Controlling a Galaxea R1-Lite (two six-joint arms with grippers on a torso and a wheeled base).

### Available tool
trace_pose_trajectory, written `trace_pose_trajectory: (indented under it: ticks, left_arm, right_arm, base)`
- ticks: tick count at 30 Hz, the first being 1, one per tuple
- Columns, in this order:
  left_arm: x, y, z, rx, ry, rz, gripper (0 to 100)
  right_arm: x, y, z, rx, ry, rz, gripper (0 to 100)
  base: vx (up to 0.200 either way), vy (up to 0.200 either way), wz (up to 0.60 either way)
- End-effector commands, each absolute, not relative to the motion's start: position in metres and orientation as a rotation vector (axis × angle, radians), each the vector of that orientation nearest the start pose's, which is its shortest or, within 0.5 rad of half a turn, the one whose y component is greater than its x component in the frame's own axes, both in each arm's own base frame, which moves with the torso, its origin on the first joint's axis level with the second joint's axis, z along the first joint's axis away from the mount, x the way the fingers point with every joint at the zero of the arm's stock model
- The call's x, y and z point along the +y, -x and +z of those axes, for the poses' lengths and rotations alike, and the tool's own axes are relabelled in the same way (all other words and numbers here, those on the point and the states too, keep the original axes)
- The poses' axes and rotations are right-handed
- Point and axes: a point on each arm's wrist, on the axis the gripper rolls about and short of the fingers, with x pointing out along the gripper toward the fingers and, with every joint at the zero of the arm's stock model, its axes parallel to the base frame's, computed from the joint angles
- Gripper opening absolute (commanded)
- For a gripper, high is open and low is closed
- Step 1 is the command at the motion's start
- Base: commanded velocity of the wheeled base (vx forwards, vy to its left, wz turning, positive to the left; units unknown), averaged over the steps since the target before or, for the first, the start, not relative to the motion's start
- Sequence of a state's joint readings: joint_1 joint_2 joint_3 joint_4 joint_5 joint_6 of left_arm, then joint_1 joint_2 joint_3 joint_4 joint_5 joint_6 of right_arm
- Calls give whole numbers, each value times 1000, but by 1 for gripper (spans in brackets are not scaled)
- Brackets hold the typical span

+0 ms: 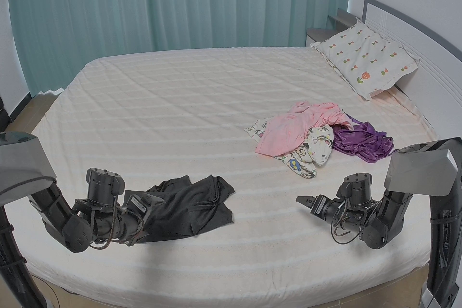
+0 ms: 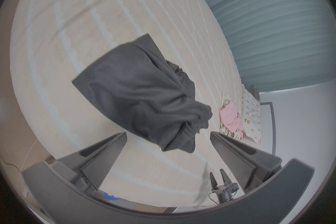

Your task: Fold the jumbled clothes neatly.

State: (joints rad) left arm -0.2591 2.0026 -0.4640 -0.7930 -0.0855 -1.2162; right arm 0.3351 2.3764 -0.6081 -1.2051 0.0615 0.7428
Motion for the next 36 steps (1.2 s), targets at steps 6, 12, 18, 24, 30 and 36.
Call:
trace_pose_trajectory:
  ticks: [6, 12, 18, 24, 30, 36]
  left_arm:
    - [-31, -287, 35, 805, 1153, 171, 100]
    - [-20, -290, 35, 791, 1153, 170, 100]
    - [-10, -299, 31, 794, 1184, 158, 100]
    - [-11, -299, 31, 796, 1182, 157, 100]
    - [-12, -299, 28, 802, 1171, 163, 100]
    - [-12, -299, 28, 800, 1170, 170, 100]
  right_arm:
    - [147, -314, -27, 635, -605, 245, 100]
    - [162, -306, -27, 642, -586, 277, 100]
    - [173, -301, -25, 619, -534, 300, 100]
    - [181, -303, -27, 564, -498, 301, 100]
    - [197, -300, -30, 552, -453, 325, 100]
    - [203, -301, -51, 546, -304, 326, 100]
  base:
    - [0, 200, 0]
    - [0, 200, 0]
    - [0, 200, 0]
    - [0, 200, 0]
    - [0, 67, 0]
    - [0, 0, 0]
